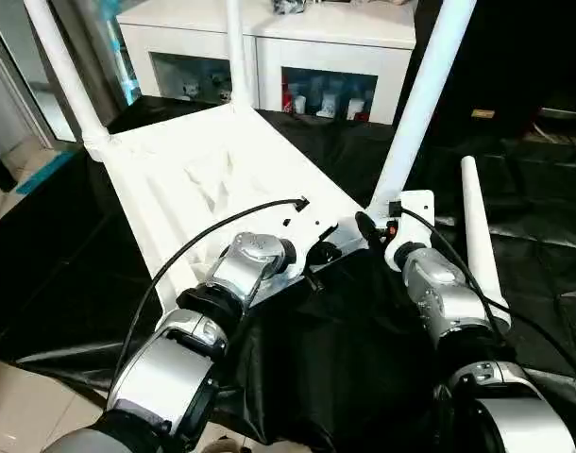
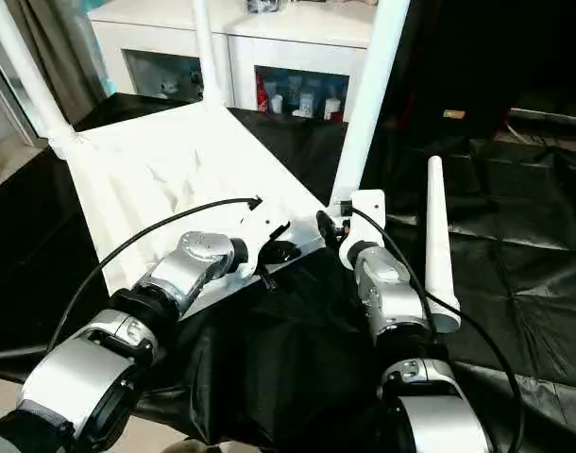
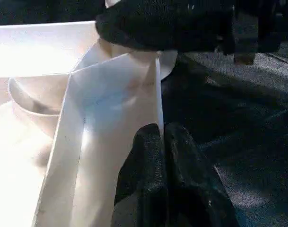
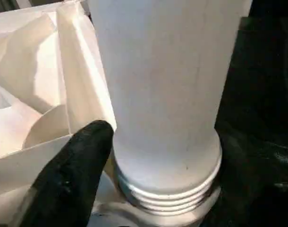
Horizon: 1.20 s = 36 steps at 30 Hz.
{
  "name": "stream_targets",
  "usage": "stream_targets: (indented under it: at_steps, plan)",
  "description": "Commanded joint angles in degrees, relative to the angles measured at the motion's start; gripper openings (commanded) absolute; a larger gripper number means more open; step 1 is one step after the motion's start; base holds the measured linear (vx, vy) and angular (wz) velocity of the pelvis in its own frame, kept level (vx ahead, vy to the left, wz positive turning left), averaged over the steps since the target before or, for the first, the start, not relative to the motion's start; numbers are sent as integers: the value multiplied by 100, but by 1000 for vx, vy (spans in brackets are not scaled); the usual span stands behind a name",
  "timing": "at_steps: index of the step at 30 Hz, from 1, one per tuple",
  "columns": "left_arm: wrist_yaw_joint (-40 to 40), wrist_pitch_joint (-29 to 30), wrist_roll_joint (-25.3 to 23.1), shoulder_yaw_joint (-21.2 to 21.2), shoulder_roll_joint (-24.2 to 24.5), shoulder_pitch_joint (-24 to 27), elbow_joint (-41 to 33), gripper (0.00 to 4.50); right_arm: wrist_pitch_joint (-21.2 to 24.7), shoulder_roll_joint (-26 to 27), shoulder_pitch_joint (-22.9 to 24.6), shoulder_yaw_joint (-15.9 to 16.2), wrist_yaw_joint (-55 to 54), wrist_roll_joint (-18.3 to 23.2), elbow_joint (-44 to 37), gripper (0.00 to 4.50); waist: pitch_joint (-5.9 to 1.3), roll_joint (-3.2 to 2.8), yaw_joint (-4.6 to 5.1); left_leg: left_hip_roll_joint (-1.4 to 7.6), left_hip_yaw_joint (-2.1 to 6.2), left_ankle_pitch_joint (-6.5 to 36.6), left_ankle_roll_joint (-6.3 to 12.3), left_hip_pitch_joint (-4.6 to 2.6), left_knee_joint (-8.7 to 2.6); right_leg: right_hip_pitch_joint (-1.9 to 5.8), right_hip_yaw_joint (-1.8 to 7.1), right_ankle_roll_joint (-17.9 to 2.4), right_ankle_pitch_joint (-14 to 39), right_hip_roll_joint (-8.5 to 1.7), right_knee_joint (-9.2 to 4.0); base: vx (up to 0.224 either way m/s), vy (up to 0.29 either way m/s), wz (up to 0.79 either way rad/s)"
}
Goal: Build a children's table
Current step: Rotate leg to tighten, then rotate table base
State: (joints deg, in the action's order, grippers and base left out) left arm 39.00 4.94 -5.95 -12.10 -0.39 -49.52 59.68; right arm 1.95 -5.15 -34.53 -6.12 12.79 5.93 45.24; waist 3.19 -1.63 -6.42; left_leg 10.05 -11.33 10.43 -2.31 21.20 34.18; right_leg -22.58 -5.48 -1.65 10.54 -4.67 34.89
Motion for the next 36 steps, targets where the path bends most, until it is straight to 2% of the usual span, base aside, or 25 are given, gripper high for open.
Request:
stream_targets:
  at_steps: [1, 2, 5, 7, 8, 9, 10, 12, 13, 14, 17, 18, 20, 23, 24, 25, 26, 27, 29, 30, 31, 32, 34, 35, 36]
  plan:
    - [-169, -456, 196, 144, -136, -158, -77, 0, -63, 54, 149, 239, 46, -84, -80, 361, -399, 73, 19, 327, 188, 1159, 342, -83, -394, 290, 328, -1068, 1380, -522, -522, 0, 0, 0]
    - [-169, -456, 196, 144, -136, -158, -77, 0, -63, 54, 149, 239, 46, -84, -80, 361, -396, 66, 24, 330, 188, 1161, 355, -80, -399, 289, 332, -1049, 1425, -522, -523, 0, 0, 0]
    - [-691, -1016, 149, 355, -128, -251, 105, 0, -121, -236, 423, 49, 57, -66, -777, 361, -397, 82, 7, 309, 181, 1037, 441, -62, -386, 301, 335, -917, 1360, -503, -523, 0, 0, 0]
    - [-673, -1062, 229, 432, -138, -266, 82, 44, -74, -298, 502, 25, 73, -56, -953, 374, -432, 80, 5, 317, 191, 872, 503, -30, -372, 327, 332, -915, 1160, -509, -485, 0, 0, 0]
    - [-626, -1055, 360, 548, -144, -275, -13, 55, 4, -377, 632, -16, 101, -33, -1226, 374, -474, 59, 3, 316, 192, 521, 635, 0, -330, 321, 327, -1082, 557, -499, -398, 0, 0, 0]
    - [-580, -1022, 446, 619, -126, -257, -133, 55, 63, -439, 752, -7, 151, -43, -1445, 374, -499, 25, -13, 332, 193, 412, 682, -5, -314, 319, 326, -1166, 284, -500, -357, 0, 0, 0]
    - [-582, -1028, 482, 655, -100, -232, -235, 58, 106, -479, 836, 4, 175, -60, -1590, 374, -481, 22, 2, 339, 185, 357, 814, 10, -298, 284, 322, -1309, -42, -490, -336, 0, 0, 0]
    - [-628, -1042, 506, 693, -63, -209, -352, 95, 163, -520, 919, 9, 193, -71, -1737, 374, -467, 48, 22, 311, 178, 442, 911, 35, -300, 305, 302, -1331, 14, -499, -351, 0, 0, 0]
    - [-730, -1007, 563, 790, 1, -172, -521, 95, 262, -561, 1019, 42, 241, -60, -1900, 374, -465, 3, 13, 315, 180, 504, 897, 21, -297, 303, 299, -1318, 127, -508, -364, 0, 0, 0]
    - [-901, -980, 594, 896, 103, -136, -699, 103, 409, -616, 1132, 97, 284, -68, -2074, 374, -444, 21, 34, 313, 176, 642, 869, 23, -304, 312, 296, -1258, 397, -488, -405, 0, 0, 0]
    - [-1601, -881, 473, 1212, 595, 65, -1194, 126, 732, -736, 1442, 357, 450, -184, -2445, 374, -420, -25, 75, 312, 190, 921, 701, 8, -335, 296, 278, -1126, 905, -458, -453, 0, 0, 0]
    - [-1796, -833, 419, 1301, 744, 162, -1357, 137, 814, -743, 1535, 412, 495, -197, -2571, 374, -411, -17, 91, 316, 195, 997, 661, 14, -346, 299, 278, -1089, 1006, -461, -466, 0, 0, 0]
    - [-2191, -655, 210, 1458, 1098, 430, -1733, 155, 979, -711, 1675, 494, 570, -170, -2755, 374, -412, -49, 152, 337, 223, 1149, 500, 14, -376, 293, 276, -949, 1236, -447, -460, 0, 0, 0]
    - [-2427, -441, 30, 1605, 1380, 712, -2112, 176, 1075, -670, 1750, 578, 646, -149, -2861, 374, -404, -72, 193, 332, 212, 1164, 419, 4, -381, 248, 287, -910, 1290, -424, -479, 0, 0, 0]
    - [-2751, -112, -420, 1813, 1803, 1253, -2840, 176, 1251, -581, 1822, 698, 730, -106, -2949, 374, -408, -44, 172, 327, 197, 1213, 380, -40, -375, 212, 295, -917, 1332, -422, -504, 0, 0, 0]
    - [-2940, 115, -634, 1941, 1972, 1545, -3234, 195, 1343, -537, 1845, 770, 759, -82, -2965, 374, -439, -87, 151, 407, 250, 1159, 329, -37, -394, 247, 308, -982, 1161, -473, -419, 0, 0, 0]
    - [-2940, 115, -634, 1941, 1972, 1545, -3234, 201, 1343, -537, 1845, 770, 759, -82, -2965, 374, -408, -101, 190, 381, 223, 1132, 356, -9, -409, 208, 306, -941, 1081, -421, -433, 0, 0, 0]
    - [-3096, 306, -791, 2054, 2076, 1764, -3532, 206, 1404, -505, 1856, 828, 776, -73, -2961, 374, -408, -99, 183, 367, 207, 1167, 341, -51, -393, 169, 312, -952, 1114, -416, -450, 0, 0, 0]
    - [-3273, 780, -953, 2260, 2208, 2319, -4192, 206, 1441, -417, 1815, 936, 773, -137, -2848, 374, -396, -48, 149, 394, 214, 1190, 284, -22, -410, 200, 328, -1016, 1130, -449, -431, 0, 0, 0]
    - [-3323, 969, -979, 2307, 2245, 2526, -4431, 206, 1461, -381, 1799, 963, 770, -159, -2811, 374, -385, -72, 142, 390, 218, 1133, 285, 0, -422, 191, 331, -1028, 1109, -448, -421, 0, 0, 0]
    - [-3362, 1166, -1019, 2362, 2274, 2736, -4634, 206, 1463, -340, 1764, 990, 759, -184, -2754, 374, -400, -85, 126, 391, 209, 1140, 265, -30, -408, 174, 335, -1029, 1099, -445, -418, 0, 0, 0]
    - [-3382, 1309, -1049, 2409, 2289, 2903, -4766, 206, 1456, -306, 1723, 1010, 741, -207, -2696, 374, -363, -59, 113, 377, 200, 1321, 228, -40, -431, 145, 340, -984, 1374, -435, -462, 0, 0, 0]
    - [-3384, 1525, -1101, 2435, 2317, 3098, -4911, 206, 1458, -266, 1650, 1020, 727, -228, -2608, 374, -339, -83, 89, 358, 195, 1659, 124, -93, -439, 85, 356, -854, 1828, -433, -533, 0, 0, 0]
    - [-3308, 1820, -1137, 2436, 2343, 3327, -5132, 206, 1461, -237, 1573, 1042, 713, -258, -2525, 374, -340, -58, 97, 373, 212, 1724, 72, -91, -452, 101, 358, -842, 1880, -445, -522, 0, 0, 0]
    - [-3052, 2267, -1145, 2355, 2391, 3611, -5411, 206, 1471, -207, 1474, 1062, 716, -277, -2423, 374, -318, -57, 130, 368, 246, 1764, 40, -13, -495, 155, 343, -757, 2005, -447, -518, 0, 0, 0]
